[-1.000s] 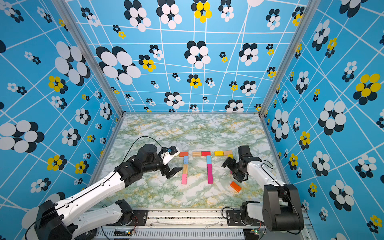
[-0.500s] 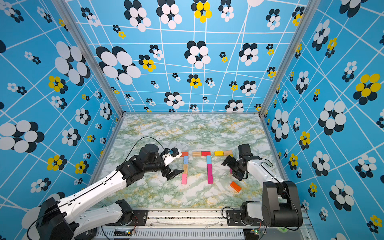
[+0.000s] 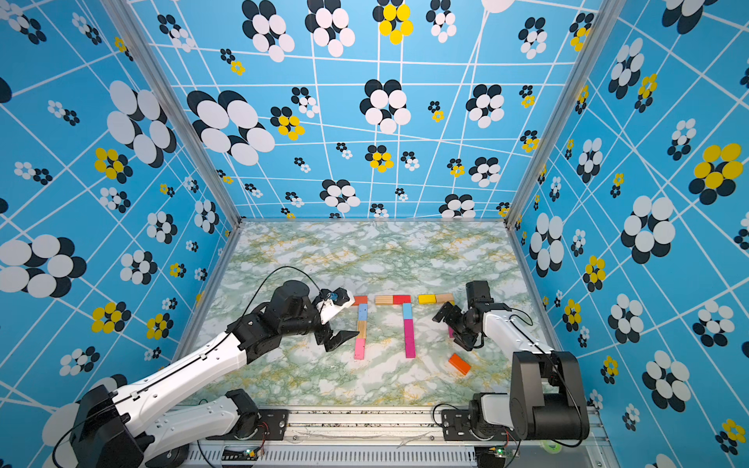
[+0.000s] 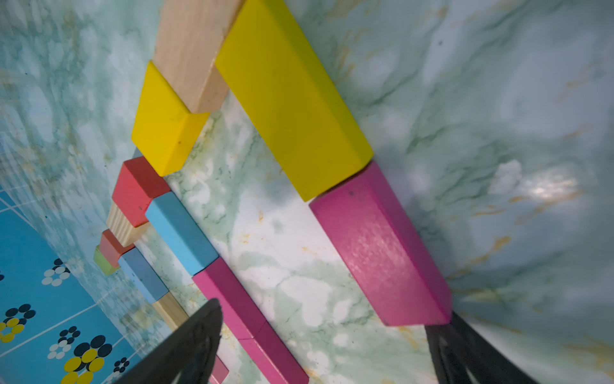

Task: Assemble the number 7 with building blocks
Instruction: Assemble the building block at the center of the board.

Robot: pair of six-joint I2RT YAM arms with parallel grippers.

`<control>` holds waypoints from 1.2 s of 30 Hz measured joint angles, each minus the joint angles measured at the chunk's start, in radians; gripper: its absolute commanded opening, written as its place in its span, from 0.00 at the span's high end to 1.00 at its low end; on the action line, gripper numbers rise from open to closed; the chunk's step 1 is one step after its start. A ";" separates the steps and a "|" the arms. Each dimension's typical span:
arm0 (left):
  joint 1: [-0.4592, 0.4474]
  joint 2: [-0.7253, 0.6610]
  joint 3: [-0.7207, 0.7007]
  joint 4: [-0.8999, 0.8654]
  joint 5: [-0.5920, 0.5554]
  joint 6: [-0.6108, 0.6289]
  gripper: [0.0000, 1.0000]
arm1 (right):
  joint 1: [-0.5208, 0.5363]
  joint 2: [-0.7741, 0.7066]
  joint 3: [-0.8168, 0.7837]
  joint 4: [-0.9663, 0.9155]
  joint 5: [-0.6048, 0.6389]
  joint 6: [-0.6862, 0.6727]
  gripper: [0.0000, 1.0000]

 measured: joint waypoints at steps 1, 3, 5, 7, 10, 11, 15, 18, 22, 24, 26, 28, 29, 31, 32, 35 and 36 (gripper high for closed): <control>0.000 0.000 0.000 0.000 0.000 0.000 0.01 | 0.000 0.000 0.000 0.000 -0.001 0.000 0.02; 0.000 0.000 0.000 0.000 0.000 0.000 0.01 | -0.001 0.000 0.000 0.000 -0.002 -0.002 0.03; 0.000 0.000 0.000 0.000 0.000 0.003 0.01 | -0.001 0.000 0.000 0.000 -0.002 -0.003 0.03; 0.000 0.000 0.000 0.000 0.000 0.005 0.01 | -0.001 0.001 0.000 0.000 -0.002 -0.003 0.03; 0.000 0.000 0.000 0.000 0.000 0.006 0.01 | -0.002 0.001 0.000 0.000 -0.002 -0.003 0.03; 0.000 0.000 0.000 0.000 0.000 0.006 0.01 | -0.002 0.001 0.000 0.000 -0.003 -0.003 0.03; 0.000 0.000 0.000 0.000 0.000 0.006 0.01 | -0.002 0.001 0.000 0.000 -0.003 -0.003 0.03; 0.000 0.000 0.000 0.000 0.000 0.007 0.01 | -0.002 -0.003 0.000 -0.002 -0.001 -0.004 0.03; 0.000 0.000 0.000 0.000 0.000 0.006 0.01 | -0.004 -0.046 0.003 -0.070 0.056 -0.023 0.03; 0.000 0.000 0.000 0.000 0.000 0.007 0.01 | -0.005 -0.088 0.021 -0.137 0.092 -0.030 0.03; 0.000 0.000 0.000 0.000 0.001 0.006 0.01 | 0.000 -0.130 0.049 -0.203 0.133 -0.034 0.03; 0.000 0.000 0.000 0.000 0.004 0.007 0.01 | 0.019 -0.161 0.074 -0.267 0.174 -0.032 0.03; 0.000 0.000 0.000 0.000 0.005 0.006 0.01 | 0.035 -0.167 0.080 -0.296 0.191 -0.028 0.03; 0.000 -0.001 0.000 0.000 0.008 0.006 0.01 | 0.083 -0.168 0.083 -0.354 0.225 -0.017 0.02; 0.000 -0.002 0.000 0.000 0.008 0.006 0.01 | 0.103 -0.168 0.081 -0.378 0.240 -0.007 0.02; 0.000 -0.013 0.000 0.000 0.008 0.006 0.01 | 0.138 -0.191 0.055 -0.424 0.270 0.021 0.01; 0.000 -0.019 0.000 0.000 0.008 0.006 0.01 | 0.139 -0.203 0.047 -0.440 0.283 0.029 0.01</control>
